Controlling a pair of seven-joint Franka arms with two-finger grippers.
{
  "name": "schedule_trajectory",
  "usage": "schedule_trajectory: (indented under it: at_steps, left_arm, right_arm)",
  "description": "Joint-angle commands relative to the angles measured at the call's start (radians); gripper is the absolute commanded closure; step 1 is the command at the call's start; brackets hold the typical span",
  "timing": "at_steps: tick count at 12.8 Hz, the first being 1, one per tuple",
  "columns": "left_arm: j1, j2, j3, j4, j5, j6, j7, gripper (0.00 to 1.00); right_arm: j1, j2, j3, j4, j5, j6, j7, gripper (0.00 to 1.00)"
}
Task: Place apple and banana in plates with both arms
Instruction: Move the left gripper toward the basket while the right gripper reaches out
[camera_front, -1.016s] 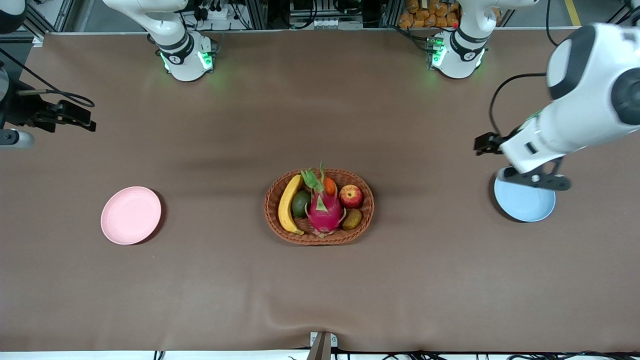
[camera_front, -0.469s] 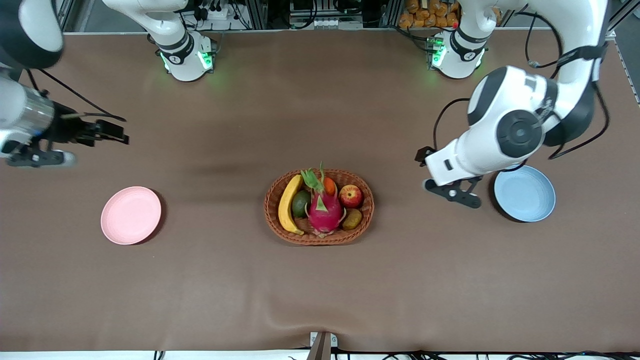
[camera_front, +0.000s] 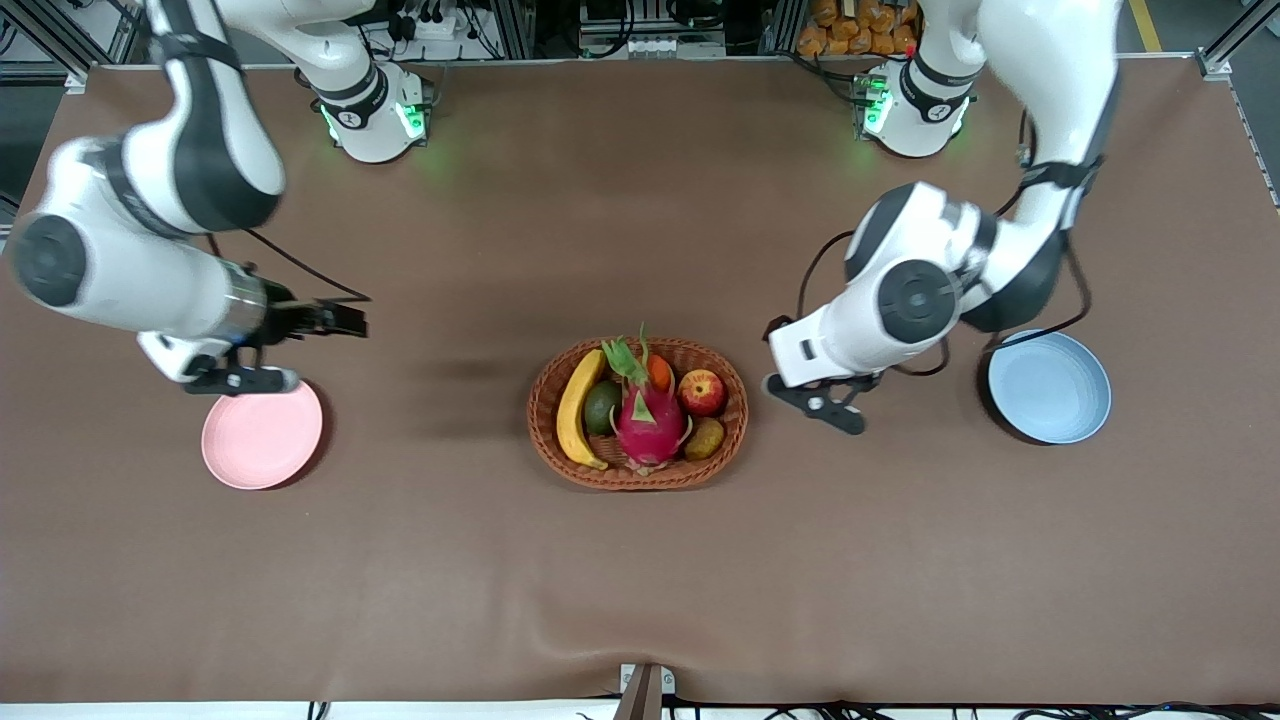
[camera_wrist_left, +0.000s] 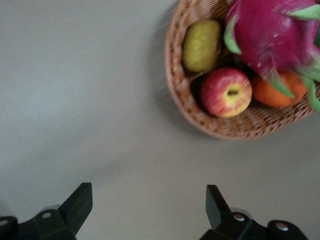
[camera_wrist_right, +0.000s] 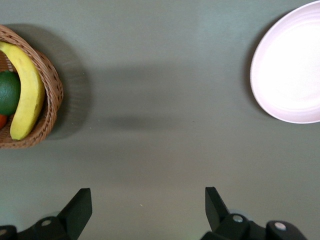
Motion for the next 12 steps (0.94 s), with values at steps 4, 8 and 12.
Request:
schedule_trajectory:
  at_steps: [4,8,12]
  left_arm:
    - [-0.058,0.106,-0.001,0.016,-0.022,0.175,0.012,0.0]
    - [-0.101,0.14,-0.001,0.016,-0.019,0.281,0.018,0.0]
    - [-0.134,0.18,0.001,0.013,-0.021,0.356,0.015,0.0]
  right_arm:
    - [0.017,0.033,-0.01,0.011,0.068,0.015,0.052,0.0]
    - [0.01,0.04,-0.01,0.019,0.185,0.02,0.131,0.0]
    - [0.003,0.04,-0.01,0.02,0.216,0.021,0.134,0.0]
